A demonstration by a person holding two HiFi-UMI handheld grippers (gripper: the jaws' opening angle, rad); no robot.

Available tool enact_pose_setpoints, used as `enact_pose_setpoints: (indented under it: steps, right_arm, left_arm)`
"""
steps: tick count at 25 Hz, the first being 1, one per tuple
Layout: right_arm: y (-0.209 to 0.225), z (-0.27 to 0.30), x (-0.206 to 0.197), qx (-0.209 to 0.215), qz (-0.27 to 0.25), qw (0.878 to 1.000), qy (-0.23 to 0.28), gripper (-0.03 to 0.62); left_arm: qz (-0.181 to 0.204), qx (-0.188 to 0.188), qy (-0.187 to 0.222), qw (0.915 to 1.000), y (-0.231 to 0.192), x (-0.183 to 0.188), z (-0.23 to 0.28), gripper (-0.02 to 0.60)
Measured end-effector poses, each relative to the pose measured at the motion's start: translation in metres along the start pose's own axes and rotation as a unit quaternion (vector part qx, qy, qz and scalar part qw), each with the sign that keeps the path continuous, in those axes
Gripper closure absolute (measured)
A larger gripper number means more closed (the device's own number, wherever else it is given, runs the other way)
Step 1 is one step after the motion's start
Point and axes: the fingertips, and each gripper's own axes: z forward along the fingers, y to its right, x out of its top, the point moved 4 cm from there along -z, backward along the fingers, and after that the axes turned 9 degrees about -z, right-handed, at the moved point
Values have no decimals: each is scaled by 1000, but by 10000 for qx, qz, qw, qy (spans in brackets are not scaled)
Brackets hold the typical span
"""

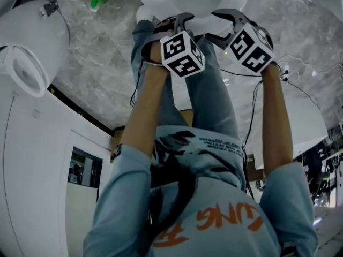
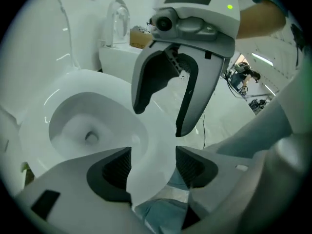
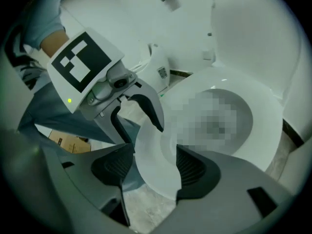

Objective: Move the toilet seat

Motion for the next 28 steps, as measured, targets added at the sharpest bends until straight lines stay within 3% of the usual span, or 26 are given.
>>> enact_pose_setpoints:
  steps: [3,7,10,18,28]
  right_arm:
    - [-5,16,-9,334,-768,9951,-516,298]
    - [-18,41,-29,958,-1752,9735,-1112,281]
    - [-18,56,-39,1085,-2242,9584,-1396,270]
    - [-10,78,-51,1261,-2574,9393,-1888,249]
    - [-12,85,-55,1536,-2682,9208,-2380,249]
  left_arm:
    - [338,-83,-242,9991,6,-6,13,294]
    - [629,-104,-471,9969,10,-8,27,281]
    - [642,-137,-563,9963,8,-9,36,272]
    - [901,-449,-797,9917,7,-17,48,259]
    - [997,-358,-967,9897,9,-18,58,253]
